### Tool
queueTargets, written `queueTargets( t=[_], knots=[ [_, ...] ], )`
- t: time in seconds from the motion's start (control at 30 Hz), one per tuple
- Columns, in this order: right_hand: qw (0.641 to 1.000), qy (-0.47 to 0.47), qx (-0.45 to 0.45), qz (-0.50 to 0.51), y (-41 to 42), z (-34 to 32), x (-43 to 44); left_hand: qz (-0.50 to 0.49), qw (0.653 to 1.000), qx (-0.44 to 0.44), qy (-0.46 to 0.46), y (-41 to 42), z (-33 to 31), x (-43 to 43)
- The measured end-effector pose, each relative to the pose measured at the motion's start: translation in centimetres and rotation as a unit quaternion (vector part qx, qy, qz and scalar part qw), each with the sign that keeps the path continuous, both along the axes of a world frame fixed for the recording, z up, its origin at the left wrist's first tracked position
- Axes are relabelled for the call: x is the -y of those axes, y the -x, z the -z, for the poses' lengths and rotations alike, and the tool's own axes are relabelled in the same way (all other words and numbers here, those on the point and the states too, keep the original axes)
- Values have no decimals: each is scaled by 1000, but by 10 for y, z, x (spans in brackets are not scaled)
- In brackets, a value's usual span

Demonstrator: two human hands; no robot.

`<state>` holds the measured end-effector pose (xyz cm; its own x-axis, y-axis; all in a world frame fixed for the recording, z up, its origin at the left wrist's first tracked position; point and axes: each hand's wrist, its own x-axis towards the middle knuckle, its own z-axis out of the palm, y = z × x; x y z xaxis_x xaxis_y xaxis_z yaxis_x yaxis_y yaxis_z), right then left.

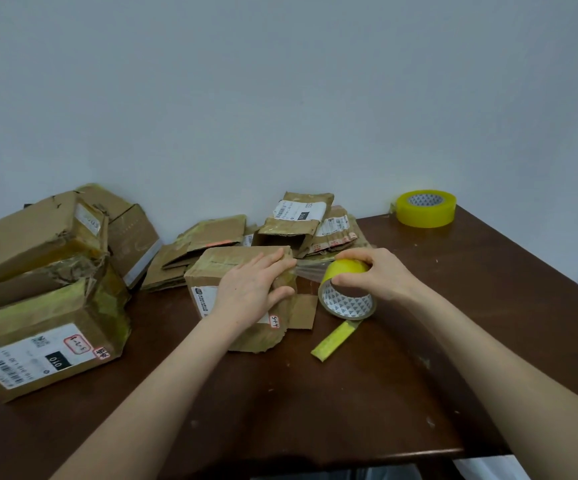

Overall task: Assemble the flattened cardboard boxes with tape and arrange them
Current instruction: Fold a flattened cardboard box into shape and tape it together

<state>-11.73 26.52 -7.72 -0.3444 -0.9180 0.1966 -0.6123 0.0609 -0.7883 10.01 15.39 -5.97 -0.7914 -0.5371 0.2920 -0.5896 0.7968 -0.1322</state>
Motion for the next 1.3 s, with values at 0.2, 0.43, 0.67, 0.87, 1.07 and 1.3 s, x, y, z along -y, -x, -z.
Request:
queueTargets(
  t=[0.2, 0.43, 0.67, 0.87, 1.07, 1.3],
  knots=[
    [1000, 10, 13, 26, -11, -6, 0, -19, 1000, 9, 0, -4, -8, -7],
    [999, 20, -6, 42, -22, -17, 4, 141, 976, -96, 134, 4, 13, -58],
    [999, 12, -13, 48, -27, -24, 1, -33, 996, 44, -68, 41, 49, -100],
    [999, 13, -8, 45, -24, -24, -3, -57, 986, 5, -156, 20, 41, -97],
    [999, 19, 12, 31, -24, -21, -2, -83, 981, -158, -75, -26, -7, -77],
    [999, 41, 29, 21, -32, -16, -3, -64, 950, -299, -70, 33, -35, -57]
  ],
)
